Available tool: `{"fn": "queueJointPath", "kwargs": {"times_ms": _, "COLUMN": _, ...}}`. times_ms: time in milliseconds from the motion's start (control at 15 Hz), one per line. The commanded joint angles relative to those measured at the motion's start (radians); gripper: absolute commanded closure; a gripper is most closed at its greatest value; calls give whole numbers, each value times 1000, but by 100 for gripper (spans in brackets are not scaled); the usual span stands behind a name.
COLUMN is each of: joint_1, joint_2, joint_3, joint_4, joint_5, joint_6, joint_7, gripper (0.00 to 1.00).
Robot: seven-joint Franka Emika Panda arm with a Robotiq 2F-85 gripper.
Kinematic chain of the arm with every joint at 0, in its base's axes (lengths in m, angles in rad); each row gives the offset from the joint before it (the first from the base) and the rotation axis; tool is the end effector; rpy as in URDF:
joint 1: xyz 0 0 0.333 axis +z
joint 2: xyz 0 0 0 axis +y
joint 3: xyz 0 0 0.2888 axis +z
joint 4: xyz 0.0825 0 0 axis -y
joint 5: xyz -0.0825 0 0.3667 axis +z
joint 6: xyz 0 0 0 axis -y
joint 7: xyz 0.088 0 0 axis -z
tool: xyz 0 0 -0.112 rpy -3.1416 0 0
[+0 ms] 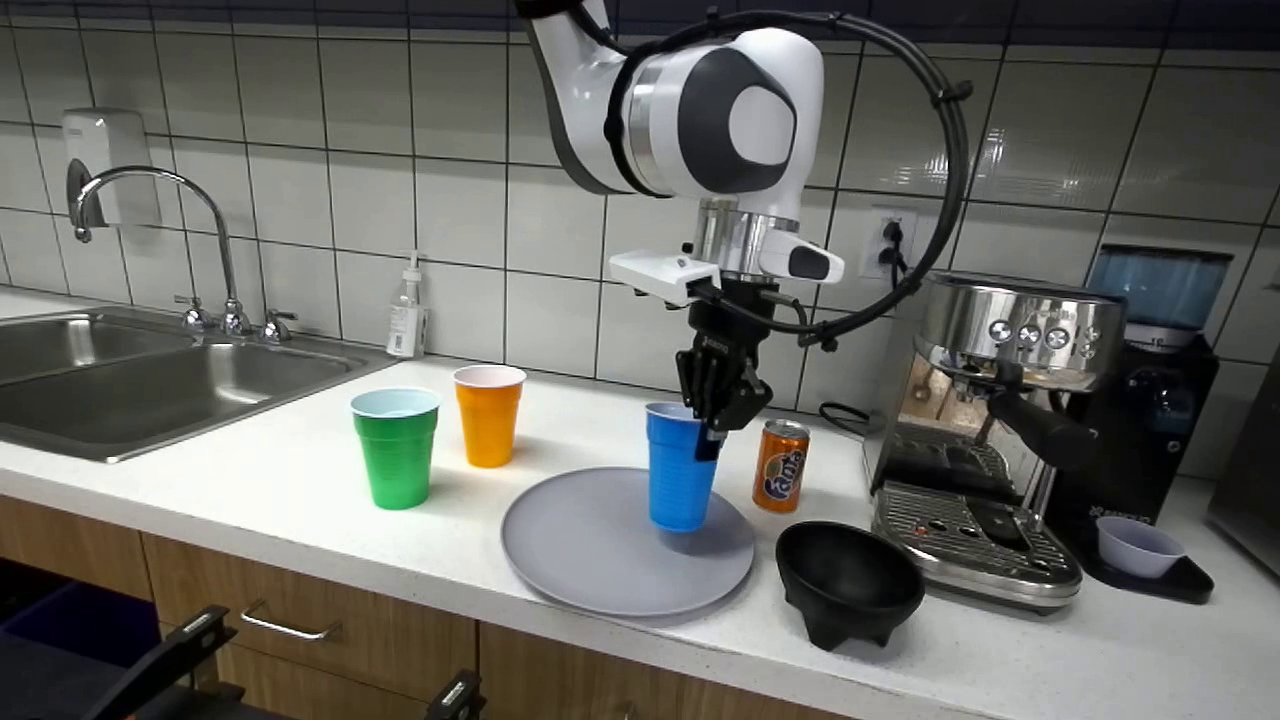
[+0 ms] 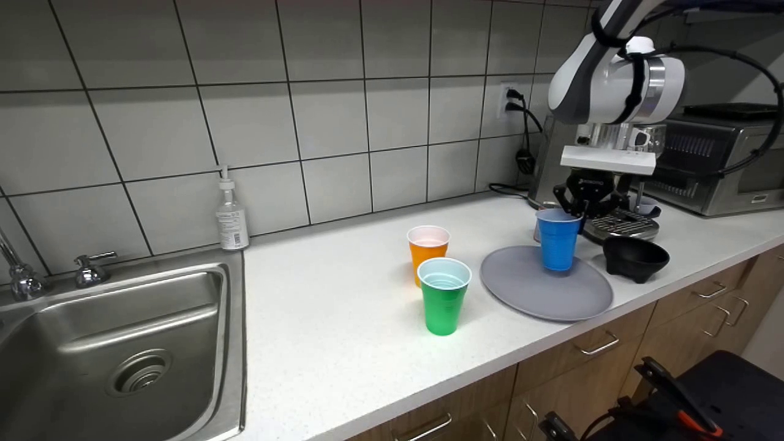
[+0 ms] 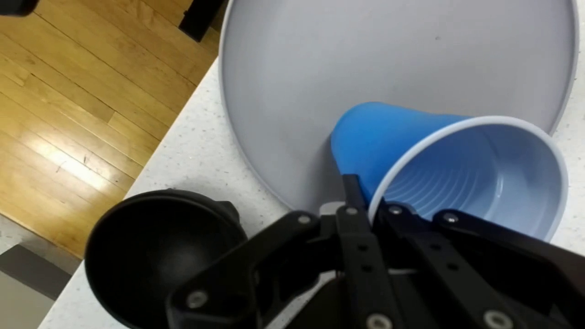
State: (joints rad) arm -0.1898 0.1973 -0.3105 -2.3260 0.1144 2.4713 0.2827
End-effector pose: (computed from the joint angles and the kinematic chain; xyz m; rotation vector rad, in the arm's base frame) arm 0.4376 -0.2425 0.2374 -2.8365 1.3176 0.0606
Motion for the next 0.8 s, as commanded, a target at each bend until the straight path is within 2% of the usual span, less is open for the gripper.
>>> {"fn": "queueJointPath", "kwargs": {"times_ms": 0, "joint_1": -22, "joint_2": -24, "joint_3": -12, "joint_4": -34, "joint_5": -28, "joint_6": 18, "joint_7": 44, "gripper": 99}}
{"fn": "queueJointPath", "kwargs": {"times_ms": 733, "joint_1": -31, "joint_2": -4, "joint_3": -20, "joint_4": -26, "joint_5": -15, "joint_6": 35, "joint_7": 67, "gripper": 99}}
